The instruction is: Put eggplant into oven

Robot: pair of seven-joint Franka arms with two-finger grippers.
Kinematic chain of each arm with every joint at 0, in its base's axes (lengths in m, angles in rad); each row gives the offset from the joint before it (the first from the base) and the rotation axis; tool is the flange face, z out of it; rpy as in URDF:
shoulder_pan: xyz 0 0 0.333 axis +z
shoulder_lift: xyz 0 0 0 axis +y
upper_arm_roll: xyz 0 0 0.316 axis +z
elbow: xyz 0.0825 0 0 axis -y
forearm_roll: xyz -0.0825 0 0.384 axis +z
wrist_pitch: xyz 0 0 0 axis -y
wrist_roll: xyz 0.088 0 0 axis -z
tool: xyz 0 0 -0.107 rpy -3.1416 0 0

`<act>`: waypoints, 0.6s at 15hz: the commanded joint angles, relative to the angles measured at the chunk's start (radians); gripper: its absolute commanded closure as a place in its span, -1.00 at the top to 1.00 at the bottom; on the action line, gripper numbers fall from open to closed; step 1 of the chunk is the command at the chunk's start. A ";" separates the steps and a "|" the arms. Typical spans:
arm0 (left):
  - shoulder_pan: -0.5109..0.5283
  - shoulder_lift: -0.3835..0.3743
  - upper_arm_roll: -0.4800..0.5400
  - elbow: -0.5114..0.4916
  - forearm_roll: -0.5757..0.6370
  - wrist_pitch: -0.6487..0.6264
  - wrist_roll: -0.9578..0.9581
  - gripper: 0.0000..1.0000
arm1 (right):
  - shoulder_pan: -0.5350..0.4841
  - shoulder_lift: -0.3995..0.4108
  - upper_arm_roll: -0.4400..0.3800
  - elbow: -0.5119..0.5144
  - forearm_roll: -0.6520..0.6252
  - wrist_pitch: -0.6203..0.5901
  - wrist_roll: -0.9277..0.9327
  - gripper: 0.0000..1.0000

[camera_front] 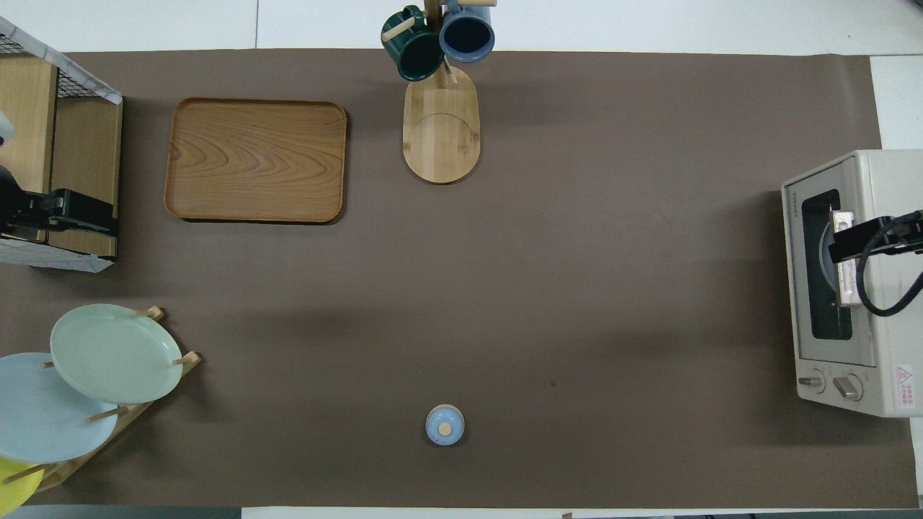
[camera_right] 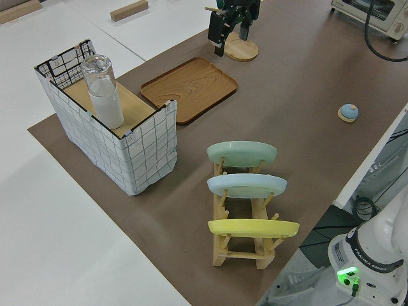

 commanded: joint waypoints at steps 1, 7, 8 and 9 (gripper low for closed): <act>-0.009 -0.005 0.000 0.000 0.024 -0.009 -0.011 1.00 | 0.021 0.018 -0.008 0.032 0.009 -0.009 0.054 1.00; -0.004 -0.005 0.000 0.000 0.012 -0.012 -0.007 1.00 | 0.021 0.011 -0.007 0.052 0.018 -0.009 0.076 1.00; -0.003 -0.005 0.000 0.000 0.011 -0.011 -0.007 1.00 | 0.021 0.011 -0.007 0.051 0.019 -0.007 0.074 1.00; -0.003 -0.005 0.000 0.000 -0.001 -0.011 -0.007 1.00 | 0.019 0.011 -0.007 0.051 0.018 -0.006 0.073 1.00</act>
